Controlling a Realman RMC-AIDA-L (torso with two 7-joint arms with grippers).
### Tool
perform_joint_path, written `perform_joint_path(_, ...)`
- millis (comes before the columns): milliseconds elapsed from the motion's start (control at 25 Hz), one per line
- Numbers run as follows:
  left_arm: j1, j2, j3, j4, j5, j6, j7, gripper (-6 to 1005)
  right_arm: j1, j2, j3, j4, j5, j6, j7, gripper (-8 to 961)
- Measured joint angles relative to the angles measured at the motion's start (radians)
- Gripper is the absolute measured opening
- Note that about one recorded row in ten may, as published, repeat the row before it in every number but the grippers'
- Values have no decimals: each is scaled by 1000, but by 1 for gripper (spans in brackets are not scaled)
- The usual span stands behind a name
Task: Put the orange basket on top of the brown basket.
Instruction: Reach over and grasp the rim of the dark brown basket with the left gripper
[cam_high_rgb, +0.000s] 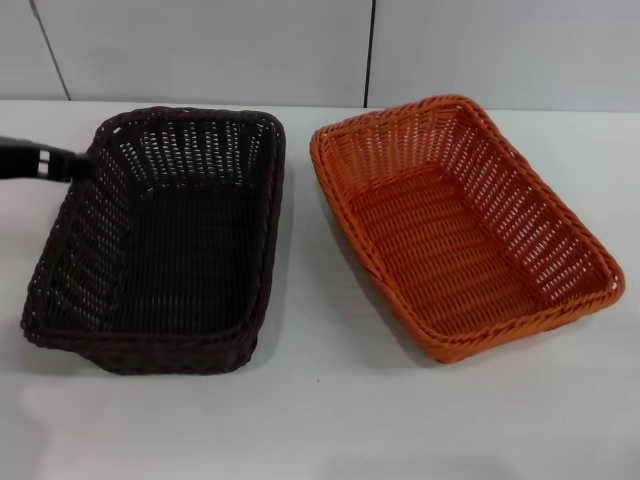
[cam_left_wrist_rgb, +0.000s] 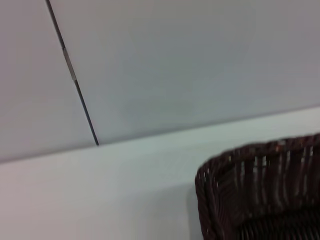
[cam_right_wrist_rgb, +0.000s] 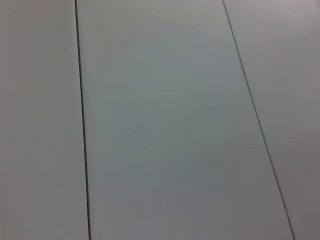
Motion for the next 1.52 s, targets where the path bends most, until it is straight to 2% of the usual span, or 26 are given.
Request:
perform_joint_path(360, -47, 1, -4, 142, 1, 12, 6, 732, -4, 0, -1, -5, -1, 1, 0, 752)
perform_joint_path(760, -52, 2, -3, 174, 1, 14, 10, 729, -7, 0, -1, -6, -1, 5, 0, 752)
perform_joint_path(1360, -103, -1, 25, 276, 1, 17, 15, 725, -9, 2, -12, -14, 0, 12, -2, 752)
perform_joint_path(1520, -107, -2, 30, 271, 1, 10, 12, 724, -12, 2, -14, -15, 0, 12, -2, 752)
